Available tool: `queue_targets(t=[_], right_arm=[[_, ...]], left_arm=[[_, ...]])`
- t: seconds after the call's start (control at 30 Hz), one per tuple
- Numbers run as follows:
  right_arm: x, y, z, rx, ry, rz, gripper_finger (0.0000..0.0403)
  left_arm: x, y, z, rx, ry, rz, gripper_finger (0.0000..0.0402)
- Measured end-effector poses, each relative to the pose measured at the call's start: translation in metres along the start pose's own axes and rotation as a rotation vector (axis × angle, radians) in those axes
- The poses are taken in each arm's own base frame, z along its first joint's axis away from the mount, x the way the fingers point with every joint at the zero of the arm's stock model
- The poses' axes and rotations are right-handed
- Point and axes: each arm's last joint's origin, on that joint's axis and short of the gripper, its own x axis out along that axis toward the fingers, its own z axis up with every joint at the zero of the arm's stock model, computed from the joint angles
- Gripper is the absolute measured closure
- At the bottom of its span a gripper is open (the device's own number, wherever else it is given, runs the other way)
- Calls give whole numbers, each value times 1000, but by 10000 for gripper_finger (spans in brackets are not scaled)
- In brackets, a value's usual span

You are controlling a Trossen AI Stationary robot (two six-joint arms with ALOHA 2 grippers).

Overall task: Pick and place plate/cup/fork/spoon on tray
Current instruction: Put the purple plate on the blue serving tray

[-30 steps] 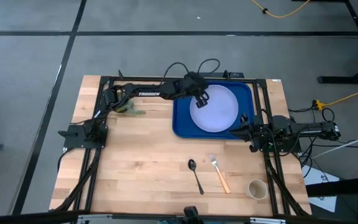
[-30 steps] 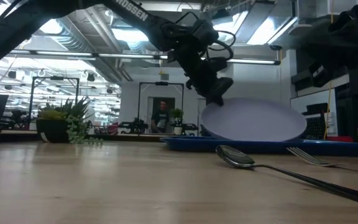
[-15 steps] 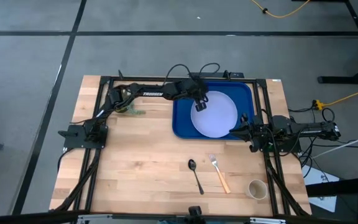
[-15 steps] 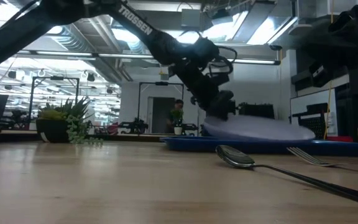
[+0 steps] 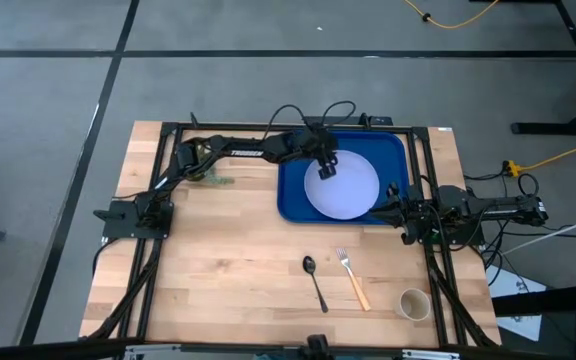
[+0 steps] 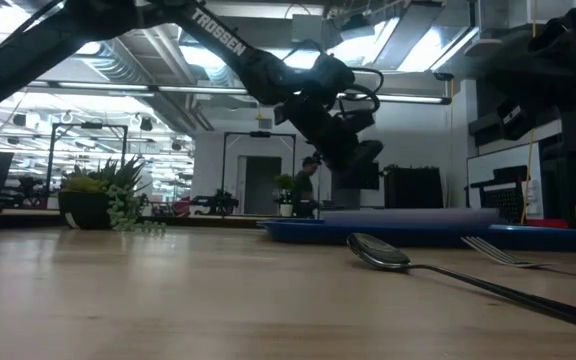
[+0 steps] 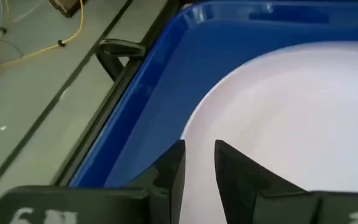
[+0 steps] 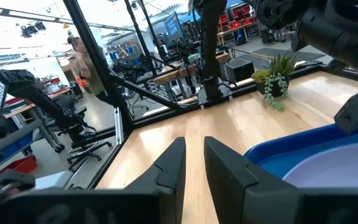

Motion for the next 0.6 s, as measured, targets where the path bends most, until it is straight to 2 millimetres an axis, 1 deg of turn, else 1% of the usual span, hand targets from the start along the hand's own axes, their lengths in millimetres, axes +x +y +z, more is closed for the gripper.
queue_targets(t=[0.1, 0.17, 0.27, 0.37, 0.47, 0.6], right_arm=[[0, 0, 0, 0, 2, -1, 338], [0, 0, 0, 0, 4, -2, 338], [0, 0, -1, 0, 9, -3, 338], [0, 0, -1, 0, 10, -4, 338], [0, 0, -1, 0, 10, -3, 338], [0, 0, -1, 4, 11, -4, 338]], left_arm=[[-9, -6, 7, -18, -2, -22, 322], [-20, -10, 12, -8, 40, -44, 322], [-39, -21, 17, 19, 125, -74, 322], [-63, -30, 17, 56, 260, -111, 322], [-78, -30, 6, 78, 437, -127, 322], [-81, -23, -11, 45, 578, -104, 322]])
